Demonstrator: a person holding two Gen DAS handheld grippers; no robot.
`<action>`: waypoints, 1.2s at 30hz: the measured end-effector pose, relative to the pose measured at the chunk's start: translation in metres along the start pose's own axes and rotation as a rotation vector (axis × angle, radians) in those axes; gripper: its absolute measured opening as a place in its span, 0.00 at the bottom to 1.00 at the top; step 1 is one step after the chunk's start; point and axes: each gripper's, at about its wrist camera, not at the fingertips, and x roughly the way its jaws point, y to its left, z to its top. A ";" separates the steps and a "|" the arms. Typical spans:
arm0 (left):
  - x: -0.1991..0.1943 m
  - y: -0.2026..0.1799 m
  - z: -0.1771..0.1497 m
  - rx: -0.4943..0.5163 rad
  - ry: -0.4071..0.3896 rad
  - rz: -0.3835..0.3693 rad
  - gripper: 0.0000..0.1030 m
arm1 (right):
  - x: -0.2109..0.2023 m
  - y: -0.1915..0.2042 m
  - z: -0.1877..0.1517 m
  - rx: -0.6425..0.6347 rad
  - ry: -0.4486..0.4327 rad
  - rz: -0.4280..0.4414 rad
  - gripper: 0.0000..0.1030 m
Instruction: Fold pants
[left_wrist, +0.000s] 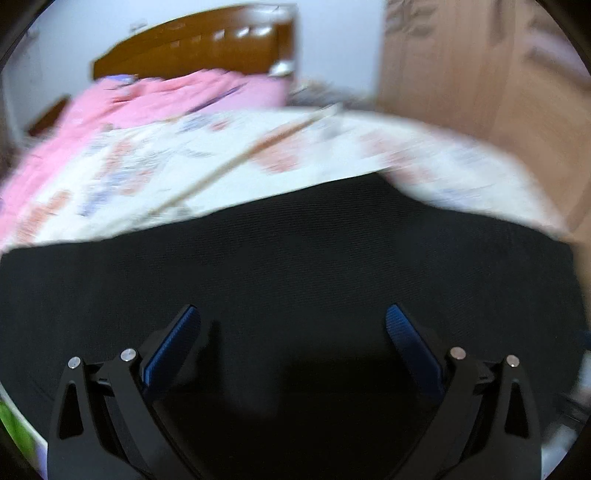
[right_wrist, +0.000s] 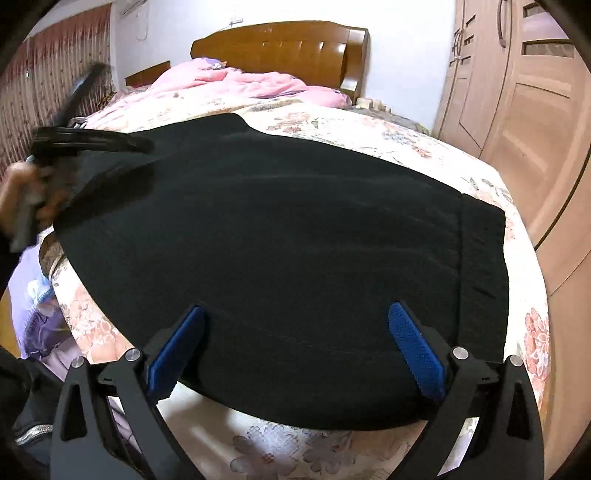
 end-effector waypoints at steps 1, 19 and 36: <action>-0.013 -0.012 -0.007 0.032 -0.013 -0.055 0.98 | 0.001 0.001 0.001 0.004 0.004 0.001 0.94; -0.022 -0.066 -0.095 0.216 0.000 -0.087 0.99 | -0.022 -0.011 0.015 0.004 -0.004 -0.125 0.95; -0.027 -0.062 -0.098 0.210 -0.035 -0.101 0.99 | 0.017 0.018 0.093 -0.077 0.018 -0.060 0.95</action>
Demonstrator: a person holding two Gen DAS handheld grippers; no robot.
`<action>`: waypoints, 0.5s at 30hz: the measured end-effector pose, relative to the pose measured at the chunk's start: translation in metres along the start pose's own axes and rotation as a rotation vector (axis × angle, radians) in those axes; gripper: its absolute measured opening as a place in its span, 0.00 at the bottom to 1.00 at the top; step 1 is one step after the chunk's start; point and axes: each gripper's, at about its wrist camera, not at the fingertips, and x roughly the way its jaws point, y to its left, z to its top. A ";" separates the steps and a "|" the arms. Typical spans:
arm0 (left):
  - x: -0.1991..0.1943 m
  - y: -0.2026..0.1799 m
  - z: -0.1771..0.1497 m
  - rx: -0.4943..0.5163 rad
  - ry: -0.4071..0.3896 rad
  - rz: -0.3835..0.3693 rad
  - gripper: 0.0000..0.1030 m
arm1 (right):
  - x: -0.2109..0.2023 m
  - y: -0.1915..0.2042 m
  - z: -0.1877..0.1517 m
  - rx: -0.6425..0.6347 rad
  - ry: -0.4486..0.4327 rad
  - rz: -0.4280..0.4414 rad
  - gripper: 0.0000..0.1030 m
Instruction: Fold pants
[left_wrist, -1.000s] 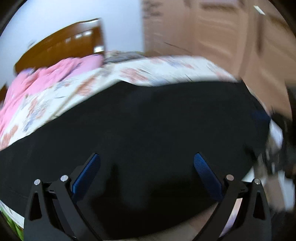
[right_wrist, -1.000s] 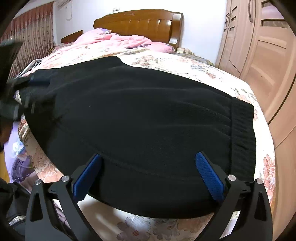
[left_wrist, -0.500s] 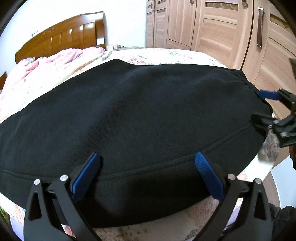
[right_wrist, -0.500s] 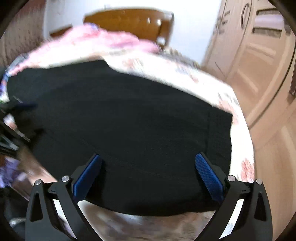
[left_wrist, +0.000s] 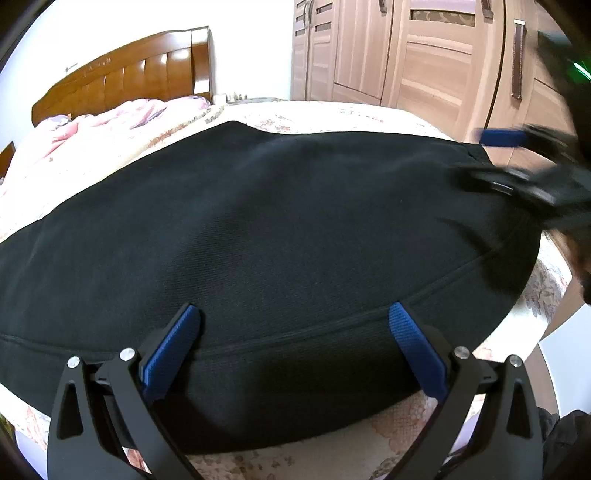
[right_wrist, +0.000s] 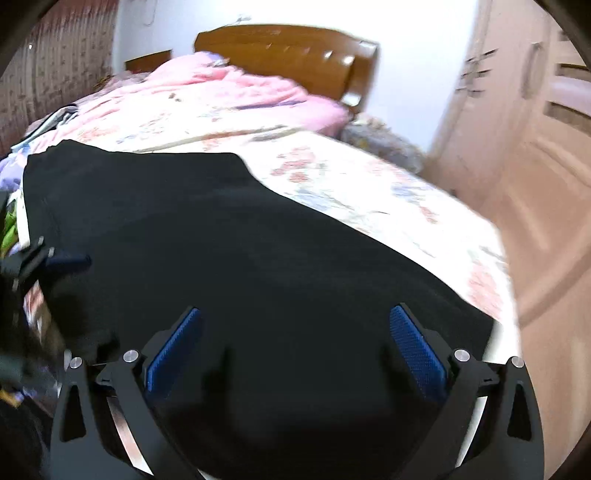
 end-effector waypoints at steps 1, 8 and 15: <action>-0.001 0.000 -0.001 0.002 -0.008 -0.003 0.99 | 0.017 0.002 0.011 0.008 0.025 0.024 0.95; -0.054 0.082 0.016 -0.136 -0.082 -0.030 0.98 | 0.075 -0.020 0.014 0.126 0.115 0.106 0.96; -0.040 0.299 0.033 -0.474 0.039 0.295 0.98 | 0.068 -0.018 0.012 0.128 0.117 0.089 0.96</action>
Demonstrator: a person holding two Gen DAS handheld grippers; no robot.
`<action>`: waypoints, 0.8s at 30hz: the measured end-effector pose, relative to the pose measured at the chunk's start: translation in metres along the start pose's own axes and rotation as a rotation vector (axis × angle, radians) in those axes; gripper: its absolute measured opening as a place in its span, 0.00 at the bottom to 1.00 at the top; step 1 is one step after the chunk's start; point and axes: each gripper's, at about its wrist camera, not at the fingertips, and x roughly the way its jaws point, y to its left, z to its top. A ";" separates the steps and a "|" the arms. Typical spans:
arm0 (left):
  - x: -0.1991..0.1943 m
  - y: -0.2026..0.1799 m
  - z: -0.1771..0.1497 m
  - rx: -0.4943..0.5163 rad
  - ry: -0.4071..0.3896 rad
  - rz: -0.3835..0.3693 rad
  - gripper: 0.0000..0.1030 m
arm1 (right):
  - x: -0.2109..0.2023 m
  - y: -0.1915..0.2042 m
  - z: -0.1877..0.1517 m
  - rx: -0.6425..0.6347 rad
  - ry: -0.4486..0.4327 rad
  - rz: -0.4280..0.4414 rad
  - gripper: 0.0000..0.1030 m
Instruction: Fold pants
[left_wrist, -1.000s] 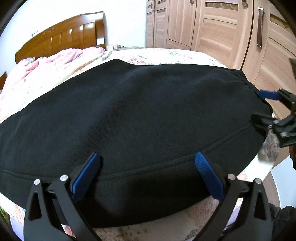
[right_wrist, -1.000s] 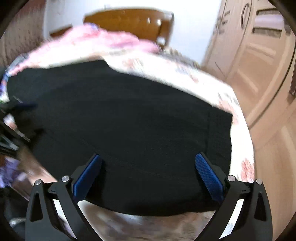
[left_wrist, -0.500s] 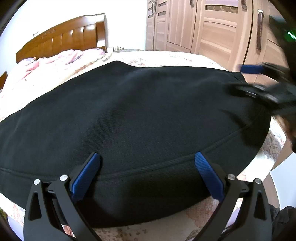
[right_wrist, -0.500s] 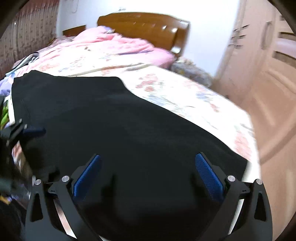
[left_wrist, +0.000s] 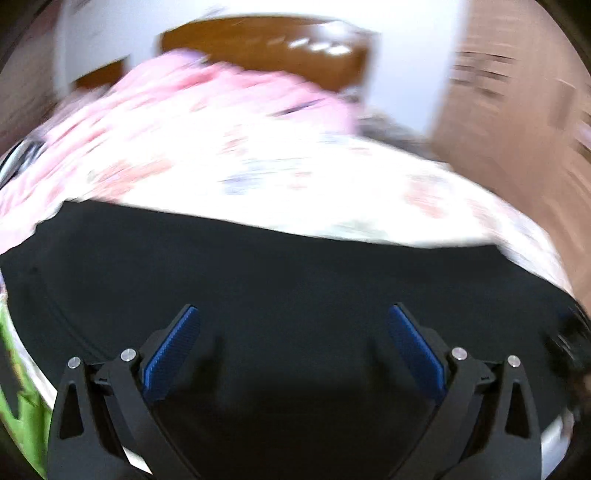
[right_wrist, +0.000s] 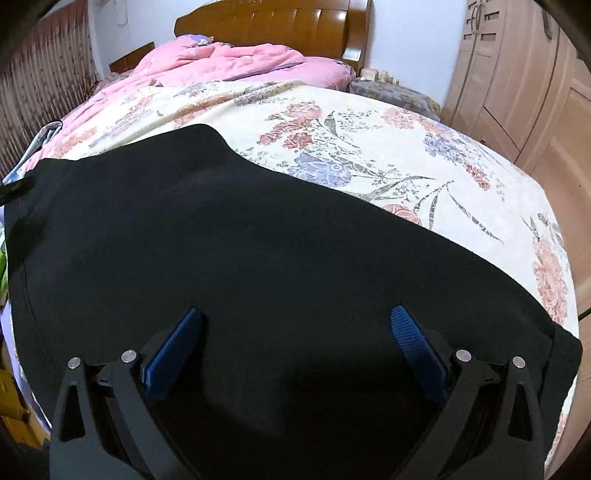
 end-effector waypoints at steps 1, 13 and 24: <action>0.011 0.014 0.007 -0.028 0.023 0.017 0.98 | 0.002 -0.002 0.001 0.000 0.002 0.001 0.96; 0.056 0.051 0.017 -0.065 0.050 0.130 0.99 | -0.004 0.169 0.097 -0.269 -0.113 0.184 0.96; 0.003 0.066 0.004 -0.076 -0.110 -0.021 0.98 | 0.094 0.282 0.132 -0.416 -0.024 0.275 0.96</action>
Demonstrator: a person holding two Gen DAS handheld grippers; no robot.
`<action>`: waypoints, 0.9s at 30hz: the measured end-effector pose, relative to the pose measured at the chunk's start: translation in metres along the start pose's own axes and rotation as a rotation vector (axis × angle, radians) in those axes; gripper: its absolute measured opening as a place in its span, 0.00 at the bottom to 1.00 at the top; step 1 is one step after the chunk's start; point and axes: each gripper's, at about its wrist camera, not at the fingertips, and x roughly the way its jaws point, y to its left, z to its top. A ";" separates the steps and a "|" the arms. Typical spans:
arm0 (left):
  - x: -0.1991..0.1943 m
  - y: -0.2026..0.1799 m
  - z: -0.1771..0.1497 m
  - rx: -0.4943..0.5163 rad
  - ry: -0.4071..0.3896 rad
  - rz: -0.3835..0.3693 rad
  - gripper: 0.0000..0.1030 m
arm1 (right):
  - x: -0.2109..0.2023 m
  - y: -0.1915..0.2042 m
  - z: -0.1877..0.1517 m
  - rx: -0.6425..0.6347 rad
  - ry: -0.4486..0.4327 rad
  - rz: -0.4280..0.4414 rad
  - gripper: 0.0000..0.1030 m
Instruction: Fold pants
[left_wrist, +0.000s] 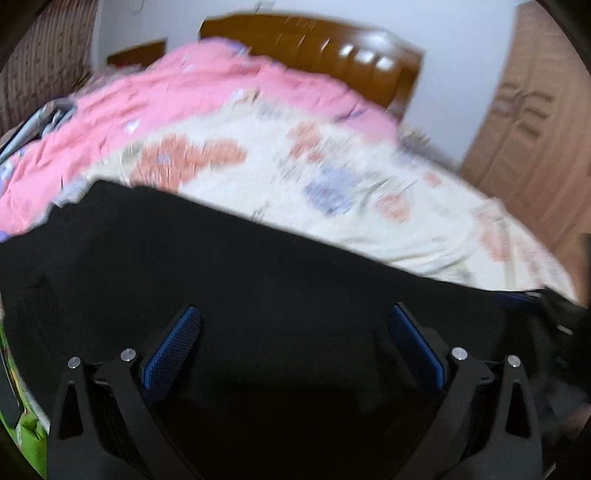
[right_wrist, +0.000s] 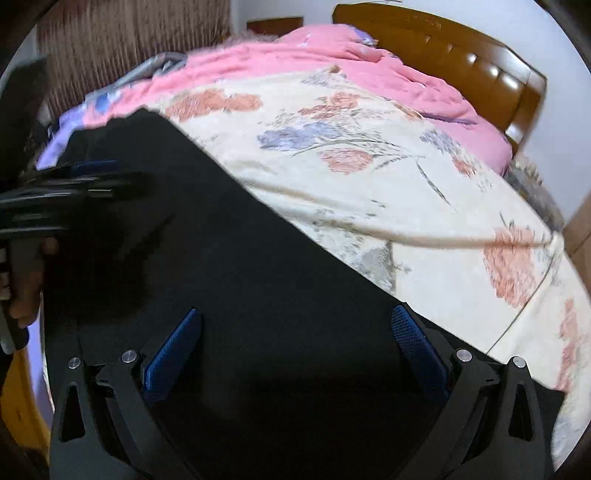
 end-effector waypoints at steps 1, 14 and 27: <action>-0.013 0.004 -0.002 0.005 -0.036 -0.004 0.98 | -0.002 -0.006 -0.003 0.024 -0.010 0.005 0.96; -0.062 0.201 -0.020 -0.633 -0.119 -0.134 0.50 | 0.003 -0.002 -0.001 0.014 -0.008 -0.040 0.96; -0.059 0.173 -0.015 -0.557 -0.135 -0.088 0.24 | 0.003 -0.002 -0.001 0.014 -0.008 -0.040 0.96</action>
